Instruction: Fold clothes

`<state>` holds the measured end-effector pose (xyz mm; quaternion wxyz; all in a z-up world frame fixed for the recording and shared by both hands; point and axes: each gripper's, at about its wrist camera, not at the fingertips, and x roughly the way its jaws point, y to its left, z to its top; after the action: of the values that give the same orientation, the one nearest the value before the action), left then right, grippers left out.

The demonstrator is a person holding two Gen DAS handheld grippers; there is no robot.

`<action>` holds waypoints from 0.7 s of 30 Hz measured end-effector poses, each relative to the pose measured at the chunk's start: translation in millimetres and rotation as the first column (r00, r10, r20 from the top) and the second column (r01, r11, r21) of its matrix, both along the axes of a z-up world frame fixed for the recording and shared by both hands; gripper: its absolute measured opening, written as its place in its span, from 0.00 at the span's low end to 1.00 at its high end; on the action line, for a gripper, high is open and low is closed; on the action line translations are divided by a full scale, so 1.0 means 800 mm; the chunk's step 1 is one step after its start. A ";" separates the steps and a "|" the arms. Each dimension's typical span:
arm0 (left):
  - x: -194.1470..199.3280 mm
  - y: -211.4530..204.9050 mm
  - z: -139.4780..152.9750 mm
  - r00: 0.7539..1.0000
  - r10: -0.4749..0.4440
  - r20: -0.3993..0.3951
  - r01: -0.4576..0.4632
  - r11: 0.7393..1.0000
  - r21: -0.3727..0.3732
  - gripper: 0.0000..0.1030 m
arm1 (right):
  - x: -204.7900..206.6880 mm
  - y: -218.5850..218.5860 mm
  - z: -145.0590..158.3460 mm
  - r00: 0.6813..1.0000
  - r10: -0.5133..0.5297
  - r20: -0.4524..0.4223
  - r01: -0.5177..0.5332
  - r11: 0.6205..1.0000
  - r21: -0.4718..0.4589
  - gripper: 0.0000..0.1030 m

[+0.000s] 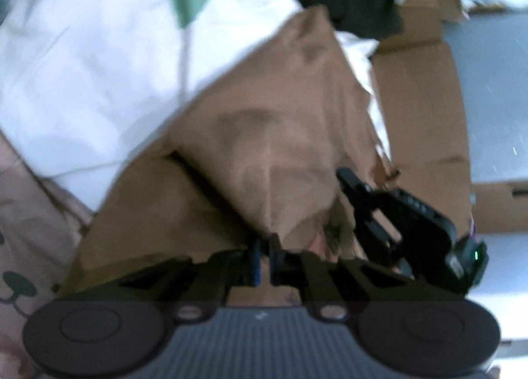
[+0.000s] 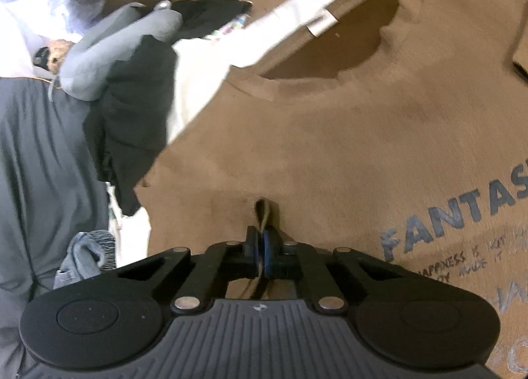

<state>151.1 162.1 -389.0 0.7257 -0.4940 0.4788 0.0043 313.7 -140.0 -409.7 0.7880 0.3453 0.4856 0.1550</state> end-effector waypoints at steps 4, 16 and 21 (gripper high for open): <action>0.003 -0.004 0.007 0.998 -0.065 0.012 0.064 0.998 0.024 0.04 | -0.002 -0.006 0.005 1.000 -0.018 0.014 0.019 1.000 -0.022 0.01; 0.011 0.011 0.029 0.974 -0.226 -0.022 0.226 0.958 0.179 0.20 | -0.027 -0.019 0.018 0.998 -0.067 0.019 0.069 0.992 -0.107 0.03; 0.022 0.028 0.048 0.970 -0.244 -0.020 0.240 0.932 0.273 0.16 | -0.033 -0.013 0.037 0.998 -0.037 0.056 0.043 0.992 -0.119 0.03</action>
<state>168.7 184.8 -350.4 0.7851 -0.3265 0.5258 -0.0227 287.7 -150.2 -380.5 0.8230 0.3025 0.4658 0.1190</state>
